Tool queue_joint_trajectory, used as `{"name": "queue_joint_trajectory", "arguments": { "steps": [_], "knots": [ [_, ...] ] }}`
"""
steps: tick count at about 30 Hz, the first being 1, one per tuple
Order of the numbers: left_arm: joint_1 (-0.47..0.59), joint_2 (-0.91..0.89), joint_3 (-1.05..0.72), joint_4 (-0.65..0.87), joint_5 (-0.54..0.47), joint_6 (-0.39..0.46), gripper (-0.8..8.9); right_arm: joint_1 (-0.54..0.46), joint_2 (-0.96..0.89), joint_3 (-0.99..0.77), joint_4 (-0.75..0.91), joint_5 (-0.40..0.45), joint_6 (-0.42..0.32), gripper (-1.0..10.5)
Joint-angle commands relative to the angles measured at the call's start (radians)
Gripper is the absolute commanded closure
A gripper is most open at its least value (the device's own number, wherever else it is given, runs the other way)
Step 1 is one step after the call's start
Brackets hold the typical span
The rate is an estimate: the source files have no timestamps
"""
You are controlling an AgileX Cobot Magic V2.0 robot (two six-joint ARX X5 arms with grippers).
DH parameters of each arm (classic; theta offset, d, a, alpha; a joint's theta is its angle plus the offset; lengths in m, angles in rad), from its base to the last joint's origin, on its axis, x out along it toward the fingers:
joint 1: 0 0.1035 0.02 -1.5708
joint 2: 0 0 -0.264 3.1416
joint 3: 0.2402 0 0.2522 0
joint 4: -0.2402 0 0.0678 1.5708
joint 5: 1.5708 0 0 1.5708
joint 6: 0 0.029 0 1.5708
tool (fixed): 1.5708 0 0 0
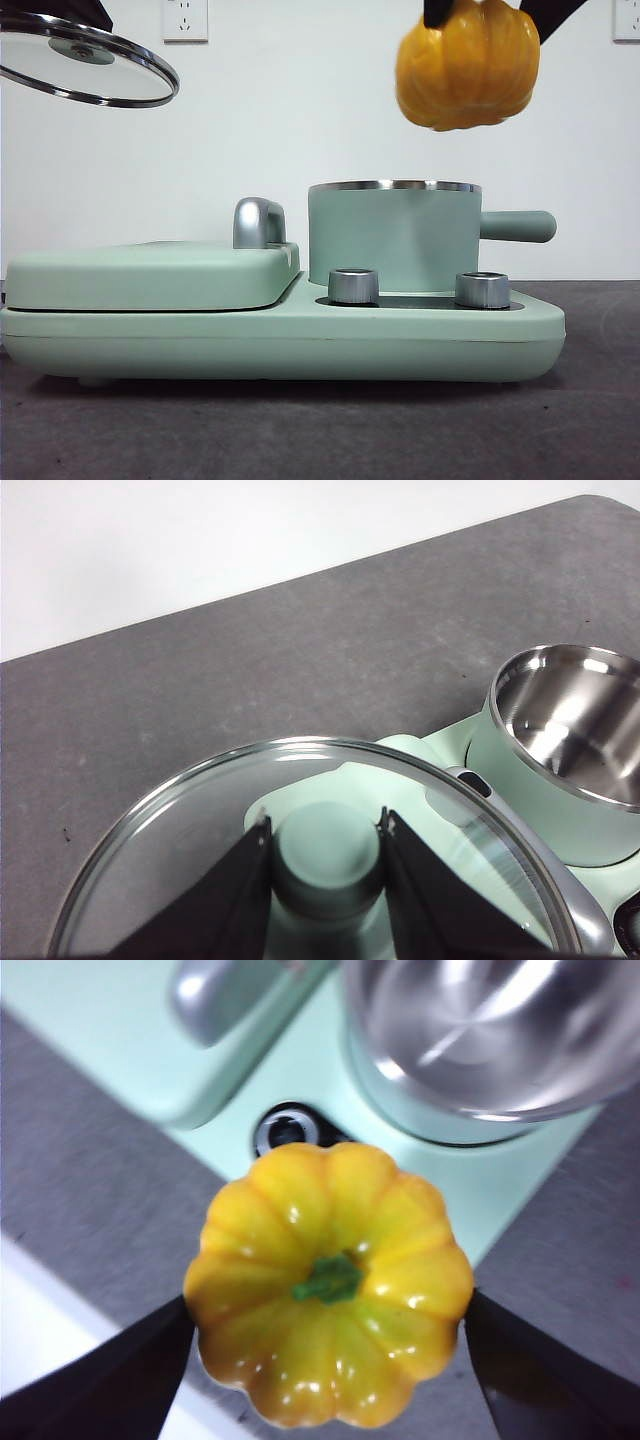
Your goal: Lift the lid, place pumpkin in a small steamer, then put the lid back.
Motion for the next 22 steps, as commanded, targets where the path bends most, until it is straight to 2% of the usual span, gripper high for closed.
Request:
{"name": "queue_joint_trajectory", "arguments": {
  "steps": [1,14,22],
  "knots": [
    [-0.001,-0.003,0.017,0.027,0.008,0.010,8.01,-0.031,0.069,0.087,-0.035,0.005,-0.032,5.8],
    [-0.001,-0.003,0.017,0.027,0.008,0.005,8.01,-0.131,0.329,0.372,-0.093,0.004,-0.112,5.8],
    [-0.001,-0.003,0.017,0.027,0.008,0.005,8.01,-0.159,0.470,0.450,-0.097,0.003,-0.142,5.8]
  ]
}}
